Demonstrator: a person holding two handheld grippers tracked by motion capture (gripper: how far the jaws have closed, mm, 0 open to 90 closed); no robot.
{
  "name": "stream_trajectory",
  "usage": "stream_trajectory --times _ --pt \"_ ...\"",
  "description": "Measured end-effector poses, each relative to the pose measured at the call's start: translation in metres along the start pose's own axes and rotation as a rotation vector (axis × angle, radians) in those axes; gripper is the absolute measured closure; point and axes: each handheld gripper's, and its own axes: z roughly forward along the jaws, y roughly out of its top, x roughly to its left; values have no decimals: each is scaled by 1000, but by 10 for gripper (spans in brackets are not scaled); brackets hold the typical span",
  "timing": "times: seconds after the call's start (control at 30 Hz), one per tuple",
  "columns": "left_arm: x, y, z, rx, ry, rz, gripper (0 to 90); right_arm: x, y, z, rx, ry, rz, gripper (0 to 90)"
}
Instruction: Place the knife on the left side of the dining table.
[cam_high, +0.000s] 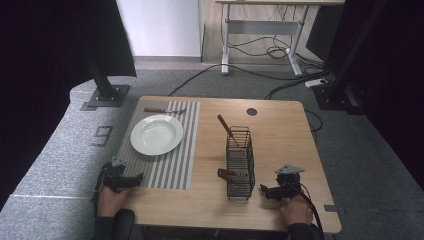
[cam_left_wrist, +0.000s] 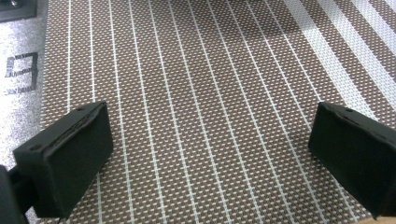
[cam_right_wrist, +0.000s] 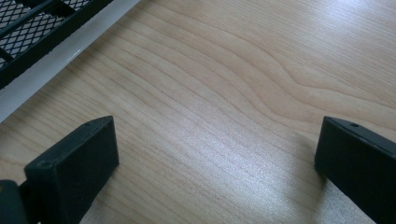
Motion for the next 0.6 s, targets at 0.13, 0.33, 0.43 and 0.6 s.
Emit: stream_trajectory --times 0.13,0.33,0.43,0.6 --pt "0 0 0 0 0 -1 0 0 0 0 1 -1 -2 0" --pt "0 0 0 1 -1 -2 0 1 1 1 1 3 -6 0" --pt "0 0 0 1 -1 -2 0 1 1 2 2 5 -11 0" --pt "0 0 0 2 -1 -4 0 1 2 2 2 6 -12 0"
